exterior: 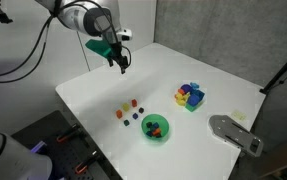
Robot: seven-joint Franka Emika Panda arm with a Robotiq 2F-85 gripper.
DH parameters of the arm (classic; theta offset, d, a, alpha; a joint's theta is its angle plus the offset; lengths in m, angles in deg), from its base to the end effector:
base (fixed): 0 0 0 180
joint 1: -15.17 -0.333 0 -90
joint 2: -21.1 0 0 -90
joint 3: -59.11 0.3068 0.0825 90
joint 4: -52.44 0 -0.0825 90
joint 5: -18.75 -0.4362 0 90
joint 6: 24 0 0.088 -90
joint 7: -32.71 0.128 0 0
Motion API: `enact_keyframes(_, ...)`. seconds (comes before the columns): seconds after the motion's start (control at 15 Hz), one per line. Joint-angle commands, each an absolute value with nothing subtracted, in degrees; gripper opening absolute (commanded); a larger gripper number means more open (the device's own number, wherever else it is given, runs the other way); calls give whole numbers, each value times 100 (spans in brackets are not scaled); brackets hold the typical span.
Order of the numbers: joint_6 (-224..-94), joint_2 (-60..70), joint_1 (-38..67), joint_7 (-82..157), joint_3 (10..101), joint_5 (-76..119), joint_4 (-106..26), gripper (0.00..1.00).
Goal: Put one small yellow block in the green bowl
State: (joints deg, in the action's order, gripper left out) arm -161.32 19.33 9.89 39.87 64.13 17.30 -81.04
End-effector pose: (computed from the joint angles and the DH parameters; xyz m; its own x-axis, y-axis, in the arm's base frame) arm 0.5412 0.0991 0.2607 0.9988 0.0360 0.0332 0.0368 -0.9990 -0.0248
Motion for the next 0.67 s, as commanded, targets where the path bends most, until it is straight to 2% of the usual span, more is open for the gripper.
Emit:
enact_keyframes(0.0,-16716,1397,952,4349,6405,1935,-8194,100)
enact_keyframes(0.6,-17736,216,671,5104,5871,2629,-8189,100)
